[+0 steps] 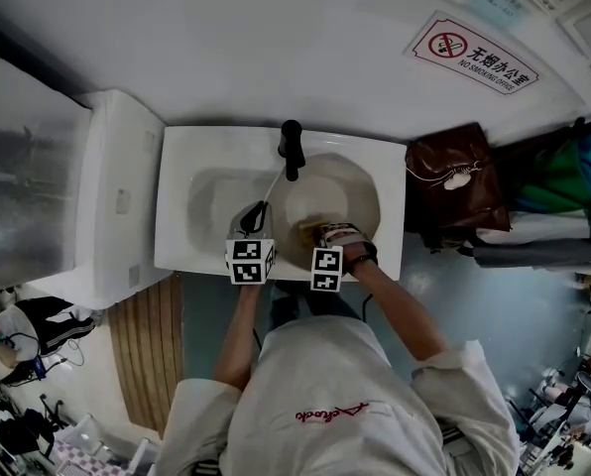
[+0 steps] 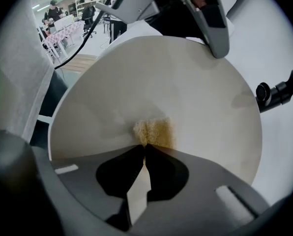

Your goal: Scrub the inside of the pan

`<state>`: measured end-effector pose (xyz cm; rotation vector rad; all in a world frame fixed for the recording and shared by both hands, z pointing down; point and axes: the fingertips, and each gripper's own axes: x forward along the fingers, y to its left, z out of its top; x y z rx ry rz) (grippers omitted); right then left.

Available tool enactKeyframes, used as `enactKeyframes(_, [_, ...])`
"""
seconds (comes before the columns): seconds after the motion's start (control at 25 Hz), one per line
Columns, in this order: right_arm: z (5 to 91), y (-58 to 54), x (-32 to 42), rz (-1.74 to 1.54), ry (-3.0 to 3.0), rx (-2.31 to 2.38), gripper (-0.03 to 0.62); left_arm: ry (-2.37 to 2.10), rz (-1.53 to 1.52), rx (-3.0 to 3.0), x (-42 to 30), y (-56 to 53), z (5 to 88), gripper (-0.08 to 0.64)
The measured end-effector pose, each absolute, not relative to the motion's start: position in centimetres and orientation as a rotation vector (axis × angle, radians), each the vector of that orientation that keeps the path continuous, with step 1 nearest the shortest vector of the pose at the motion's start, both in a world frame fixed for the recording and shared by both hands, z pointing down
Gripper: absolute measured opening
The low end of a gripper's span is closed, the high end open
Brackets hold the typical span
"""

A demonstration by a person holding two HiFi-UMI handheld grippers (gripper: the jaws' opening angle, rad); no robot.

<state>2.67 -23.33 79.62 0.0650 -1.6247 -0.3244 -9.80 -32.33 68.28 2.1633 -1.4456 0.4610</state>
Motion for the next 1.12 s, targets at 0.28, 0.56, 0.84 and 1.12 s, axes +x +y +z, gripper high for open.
enactKeyframes(0.28, [80.3, -21.1, 3.1, -0.34, -1.601, -0.007, 0.023, -1.444, 0.466, 2.171, -9.8, -32.3, 68.3, 0.034])
enactKeyframes(0.56, [79.0, -23.0, 3.3, -0.322, -1.613, 0.049, 0.023, -1.444, 0.46, 2.171, -9.7, -32.4, 68.2, 0.034])
enactKeyframes(0.84, [76.6, -29.0, 3.9, -0.346, -1.609, 0.167, 0.023, -1.444, 0.464, 2.165, -9.8, -32.3, 68.4, 0.034])
enactKeyframes(1.12, [76.0, -33.8, 4.4, -0.343, -1.583, 0.236, 0.023, -1.445, 0.457, 2.168, -9.7, -32.4, 68.3, 0.034])
